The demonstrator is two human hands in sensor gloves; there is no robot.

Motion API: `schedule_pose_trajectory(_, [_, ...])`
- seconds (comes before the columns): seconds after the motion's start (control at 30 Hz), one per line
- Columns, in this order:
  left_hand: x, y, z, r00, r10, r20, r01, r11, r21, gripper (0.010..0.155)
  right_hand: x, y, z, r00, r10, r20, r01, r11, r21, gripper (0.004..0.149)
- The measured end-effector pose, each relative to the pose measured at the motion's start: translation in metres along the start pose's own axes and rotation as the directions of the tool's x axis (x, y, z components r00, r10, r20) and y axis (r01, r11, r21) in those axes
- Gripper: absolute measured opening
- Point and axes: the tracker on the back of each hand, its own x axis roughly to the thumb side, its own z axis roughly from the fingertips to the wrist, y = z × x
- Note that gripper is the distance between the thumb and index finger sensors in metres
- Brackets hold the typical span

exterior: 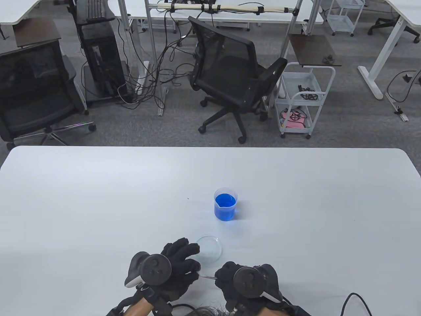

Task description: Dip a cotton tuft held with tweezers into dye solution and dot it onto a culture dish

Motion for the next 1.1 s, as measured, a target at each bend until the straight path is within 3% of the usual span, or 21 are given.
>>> schedule_pose_trajectory(0.27, [-0.006, 0.005, 0.002, 0.999, 0.03, -0.017, -0.03, 0.999, 0.017, 0.039, -0.005, -0.002, 0.0, 1.0, -0.016, -0.016, 0.016, 1.0, 0.0, 0.038])
schedule_pose_trajectory(0.47, [-0.032, 0.027, 0.015, 0.991, -0.01, -0.133, 0.022, 0.996, 0.087, 0.039, -0.025, -0.009, 0.001, 0.997, 0.02, -0.069, -0.021, 1.0, -0.016, 0.038])
schedule_pose_trajectory(0.67, [-0.049, 0.046, 0.01, 0.967, -0.088, -0.24, 0.118, 0.987, 0.111, 0.039, -0.025, -0.011, -0.003, 0.998, 0.028, -0.064, -0.03, 0.999, -0.039, 0.039])
schedule_pose_trajectory(0.87, [-0.098, 0.063, -0.042, 0.893, -0.239, -0.381, 0.245, 0.969, -0.035, 0.04, -0.03, -0.016, -0.003, 0.997, 0.042, -0.072, -0.046, 0.997, -0.06, 0.039])
schedule_pose_trajectory(1.1, [-0.158, 0.052, -0.107, 0.785, -0.395, -0.477, 0.332, 0.918, -0.216, 0.039, -0.034, -0.016, -0.005, 0.996, 0.036, -0.081, -0.041, 0.998, -0.055, 0.039])
